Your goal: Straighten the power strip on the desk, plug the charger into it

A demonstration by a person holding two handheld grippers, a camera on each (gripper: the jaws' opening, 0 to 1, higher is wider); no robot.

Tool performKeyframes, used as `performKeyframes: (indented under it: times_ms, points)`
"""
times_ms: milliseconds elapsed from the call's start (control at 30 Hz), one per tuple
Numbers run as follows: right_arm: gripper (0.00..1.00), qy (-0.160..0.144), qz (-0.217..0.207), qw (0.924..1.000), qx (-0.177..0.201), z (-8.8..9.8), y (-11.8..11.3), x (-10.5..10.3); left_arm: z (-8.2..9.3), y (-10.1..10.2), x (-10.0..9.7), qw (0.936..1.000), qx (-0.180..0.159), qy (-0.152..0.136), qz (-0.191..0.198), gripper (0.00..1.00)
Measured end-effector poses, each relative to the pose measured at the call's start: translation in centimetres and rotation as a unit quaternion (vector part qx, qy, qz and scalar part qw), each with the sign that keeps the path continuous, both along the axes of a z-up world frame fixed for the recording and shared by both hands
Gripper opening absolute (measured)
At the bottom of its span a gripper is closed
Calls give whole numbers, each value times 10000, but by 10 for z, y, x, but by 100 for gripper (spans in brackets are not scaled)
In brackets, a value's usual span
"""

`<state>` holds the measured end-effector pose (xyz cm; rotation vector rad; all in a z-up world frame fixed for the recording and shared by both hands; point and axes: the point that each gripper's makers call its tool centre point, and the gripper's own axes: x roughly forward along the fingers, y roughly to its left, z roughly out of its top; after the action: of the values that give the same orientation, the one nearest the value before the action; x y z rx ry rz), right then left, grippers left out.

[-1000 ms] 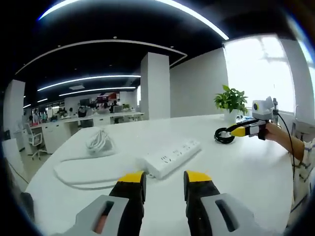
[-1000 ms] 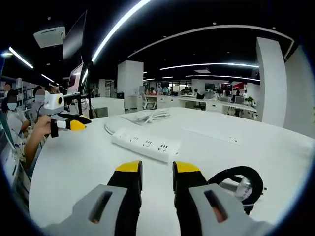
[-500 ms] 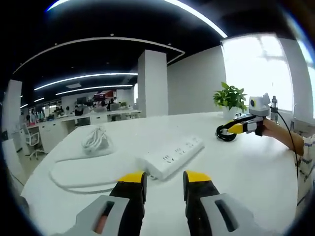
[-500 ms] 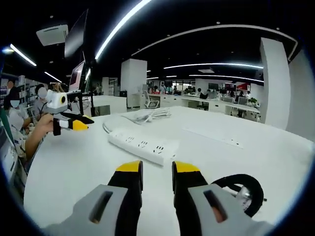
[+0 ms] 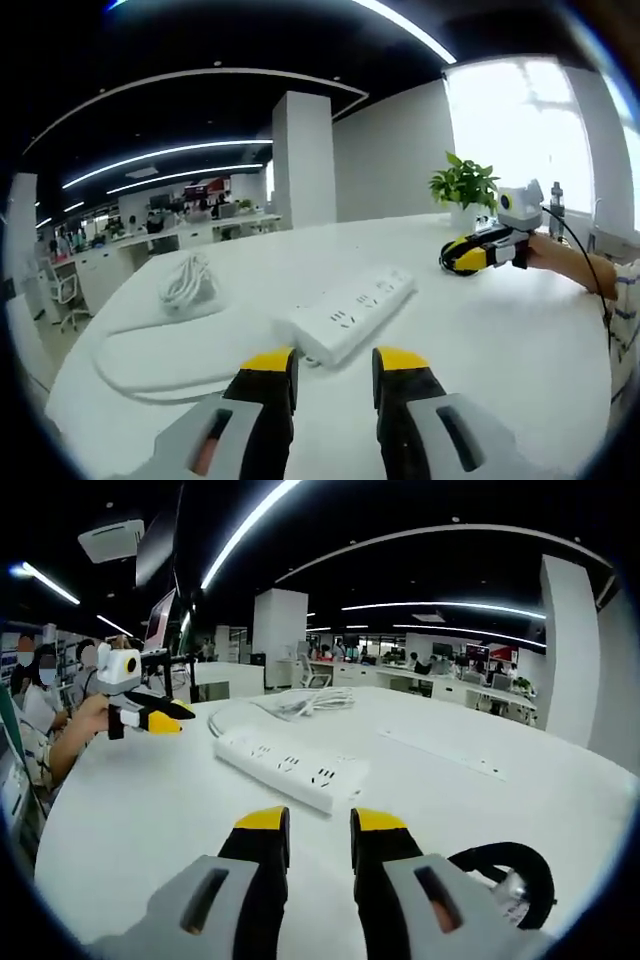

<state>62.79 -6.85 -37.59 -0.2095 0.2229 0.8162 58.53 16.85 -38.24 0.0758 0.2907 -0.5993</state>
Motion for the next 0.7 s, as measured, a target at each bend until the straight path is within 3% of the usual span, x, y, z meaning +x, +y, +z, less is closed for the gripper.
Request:
performKeyframes:
  times_ms: [200,700]
  points:
    - [23,-9,32,10000,-52,-1,5,5,3,0,8,10000,32,2,-19,29]
    - [23,64,51,9998,-198,-10,5,19,-9,0,24,9997,184,176,-63,29]
